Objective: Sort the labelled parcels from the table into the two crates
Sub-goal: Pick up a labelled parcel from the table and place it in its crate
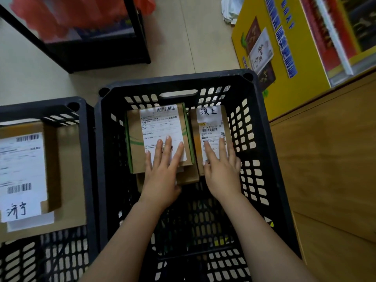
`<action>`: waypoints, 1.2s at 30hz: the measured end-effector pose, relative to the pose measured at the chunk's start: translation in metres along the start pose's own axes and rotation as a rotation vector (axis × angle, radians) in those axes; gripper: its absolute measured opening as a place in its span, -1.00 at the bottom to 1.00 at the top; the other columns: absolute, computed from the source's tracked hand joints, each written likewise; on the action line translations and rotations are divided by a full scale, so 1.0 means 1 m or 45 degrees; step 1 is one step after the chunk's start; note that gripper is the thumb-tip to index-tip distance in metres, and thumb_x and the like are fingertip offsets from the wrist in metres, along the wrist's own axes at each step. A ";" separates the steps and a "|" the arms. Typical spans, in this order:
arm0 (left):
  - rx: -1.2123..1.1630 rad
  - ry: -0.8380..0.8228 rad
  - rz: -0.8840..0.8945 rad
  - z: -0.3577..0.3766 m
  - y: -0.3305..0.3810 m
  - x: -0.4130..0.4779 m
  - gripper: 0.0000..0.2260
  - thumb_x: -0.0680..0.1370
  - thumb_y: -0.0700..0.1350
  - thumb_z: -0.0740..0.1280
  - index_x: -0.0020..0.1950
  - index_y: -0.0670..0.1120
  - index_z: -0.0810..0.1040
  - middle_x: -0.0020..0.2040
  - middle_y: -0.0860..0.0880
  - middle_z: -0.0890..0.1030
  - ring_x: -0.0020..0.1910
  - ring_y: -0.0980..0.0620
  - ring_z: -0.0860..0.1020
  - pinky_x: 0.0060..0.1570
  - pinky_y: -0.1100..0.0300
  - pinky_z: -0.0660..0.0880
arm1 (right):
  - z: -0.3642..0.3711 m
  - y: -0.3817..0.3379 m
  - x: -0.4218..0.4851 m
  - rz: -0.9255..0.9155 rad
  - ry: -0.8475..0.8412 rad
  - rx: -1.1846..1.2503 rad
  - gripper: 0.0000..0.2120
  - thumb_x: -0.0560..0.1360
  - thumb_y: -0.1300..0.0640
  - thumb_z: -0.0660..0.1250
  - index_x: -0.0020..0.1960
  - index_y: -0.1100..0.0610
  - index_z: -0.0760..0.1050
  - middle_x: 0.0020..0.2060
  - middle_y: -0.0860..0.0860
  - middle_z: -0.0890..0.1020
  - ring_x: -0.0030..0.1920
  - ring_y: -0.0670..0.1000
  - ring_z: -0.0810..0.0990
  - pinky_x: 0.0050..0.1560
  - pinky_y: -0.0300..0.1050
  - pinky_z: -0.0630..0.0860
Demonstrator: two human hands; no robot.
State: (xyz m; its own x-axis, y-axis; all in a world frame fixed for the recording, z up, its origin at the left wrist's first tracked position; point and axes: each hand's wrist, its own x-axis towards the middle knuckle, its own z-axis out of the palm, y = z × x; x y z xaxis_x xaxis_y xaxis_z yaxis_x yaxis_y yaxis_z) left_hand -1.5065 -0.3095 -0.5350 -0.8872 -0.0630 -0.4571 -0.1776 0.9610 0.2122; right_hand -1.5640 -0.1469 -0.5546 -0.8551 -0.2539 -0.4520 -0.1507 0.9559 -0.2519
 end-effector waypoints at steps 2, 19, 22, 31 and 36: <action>-0.030 0.018 0.008 0.000 -0.001 0.001 0.00 0.46 -0.10 0.37 0.50 0.12 -0.43 0.48 -0.03 -0.50 0.45 -0.06 -0.51 0.44 -0.12 -0.39 | -0.001 -0.001 0.008 -0.024 -0.114 -0.031 -0.48 0.68 -0.04 0.00 0.58 -0.19 -0.11 0.59 -0.01 -0.20 0.56 0.14 -0.26 0.52 0.13 -0.21; -0.310 0.414 -0.095 -0.093 0.026 -0.064 -0.44 0.37 -0.17 0.46 0.36 -0.13 0.46 0.30 -0.12 0.47 0.32 -0.16 0.40 0.36 -0.06 0.29 | -0.143 -0.040 -0.079 -0.229 -0.041 -0.030 -0.58 0.60 0.03 0.24 0.43 0.07 0.31 0.35 0.05 0.38 0.33 0.09 0.36 0.38 -0.04 0.22; -0.327 0.529 -0.124 -0.117 0.043 -0.099 -0.45 0.31 -0.19 0.49 0.29 -0.14 0.50 0.21 -0.11 0.53 0.22 -0.16 0.47 0.24 -0.05 0.38 | -0.174 -0.049 -0.108 -0.330 0.012 -0.003 -0.59 0.58 0.03 0.27 0.40 0.07 0.34 0.33 0.04 0.39 0.34 0.08 0.35 0.40 -0.03 0.22; -0.360 0.942 -0.398 -0.190 0.097 -0.247 -0.48 0.34 -0.16 0.51 0.28 -0.16 0.52 0.17 -0.11 0.54 0.21 -0.13 0.47 0.22 -0.07 0.40 | -0.248 -0.080 -0.215 -0.737 0.146 0.062 -0.53 0.53 0.03 0.35 0.40 0.05 0.36 0.29 -0.01 0.42 0.32 0.04 0.37 0.38 -0.04 0.28; -0.313 1.059 -0.596 -0.204 0.103 -0.325 -0.48 0.37 -0.11 0.49 0.31 -0.11 0.50 0.20 -0.06 0.51 0.23 -0.08 0.43 0.23 -0.07 0.37 | -0.266 -0.110 -0.270 -0.971 0.130 0.052 -0.49 0.52 0.01 0.35 0.43 0.06 0.34 0.32 0.01 0.41 0.35 0.06 0.35 0.40 -0.04 0.27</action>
State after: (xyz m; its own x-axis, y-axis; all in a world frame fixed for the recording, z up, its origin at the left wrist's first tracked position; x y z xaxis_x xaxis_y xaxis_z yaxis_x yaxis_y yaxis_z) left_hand -1.3230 -0.2445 -0.1884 -0.7046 -0.6830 0.1925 -0.5874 0.7136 0.3818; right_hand -1.4486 -0.1448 -0.1770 -0.5636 -0.8239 -0.0597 -0.7004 0.5149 -0.4943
